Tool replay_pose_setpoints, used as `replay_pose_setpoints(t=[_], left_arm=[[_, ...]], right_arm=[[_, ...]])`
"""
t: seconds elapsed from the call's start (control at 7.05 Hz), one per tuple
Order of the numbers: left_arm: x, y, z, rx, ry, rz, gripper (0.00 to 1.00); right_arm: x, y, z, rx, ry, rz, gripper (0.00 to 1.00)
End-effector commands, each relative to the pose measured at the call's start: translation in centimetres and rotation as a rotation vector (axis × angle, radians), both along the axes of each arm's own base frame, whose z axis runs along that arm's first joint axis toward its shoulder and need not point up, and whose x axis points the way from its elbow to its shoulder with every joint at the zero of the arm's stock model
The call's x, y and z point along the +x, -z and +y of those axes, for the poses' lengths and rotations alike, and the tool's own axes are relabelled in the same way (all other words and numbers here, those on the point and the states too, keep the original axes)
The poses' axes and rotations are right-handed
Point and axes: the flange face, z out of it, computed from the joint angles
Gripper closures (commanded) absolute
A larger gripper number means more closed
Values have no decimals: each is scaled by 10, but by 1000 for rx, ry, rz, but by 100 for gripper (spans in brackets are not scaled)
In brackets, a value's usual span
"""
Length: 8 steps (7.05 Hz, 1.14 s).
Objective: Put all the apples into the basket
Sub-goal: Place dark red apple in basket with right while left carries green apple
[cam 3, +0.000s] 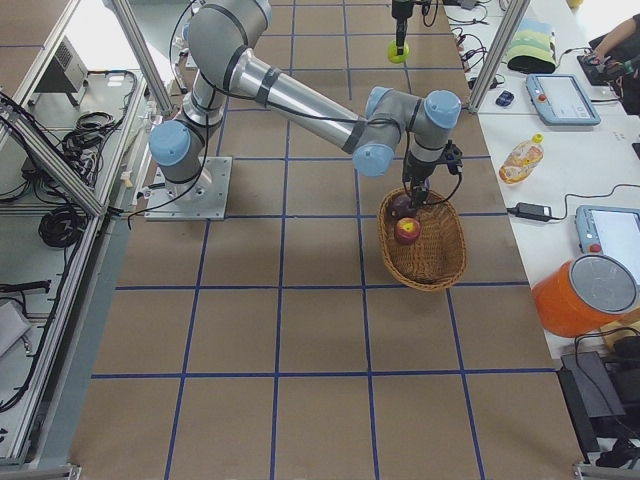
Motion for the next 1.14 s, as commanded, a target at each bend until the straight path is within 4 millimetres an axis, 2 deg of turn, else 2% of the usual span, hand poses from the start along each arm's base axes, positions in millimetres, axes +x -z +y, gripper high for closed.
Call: replay_pose_setpoints(t=[0.0,0.14,0.28,0.43,0.57,0.71,0.85,0.99], left_arm=[[-77,37,42,61,-44,17,100],[-99,61,69,62,-10,7,73],[-111,83,92,24,-21,25,1],[-107,97,102,-32,-36,54,0],[-100,86,102,-44,-45,63,0],[-78,70,91,-44,-79,66,0],[-38,37,74,-30,-119,97,0],[9,-13,60,-10,-123,97,0]], right_arm=[[111,-21,14,76,-111,-154,0],[172,-19,15,80,-187,-160,0],[210,-10,20,116,-89,-144,0],[240,0,26,144,-4,-129,0],[277,5,31,113,9,-116,0],[290,14,34,86,-6,-117,0],[294,21,37,65,-6,-117,0],[309,29,41,24,-28,-120,0]])
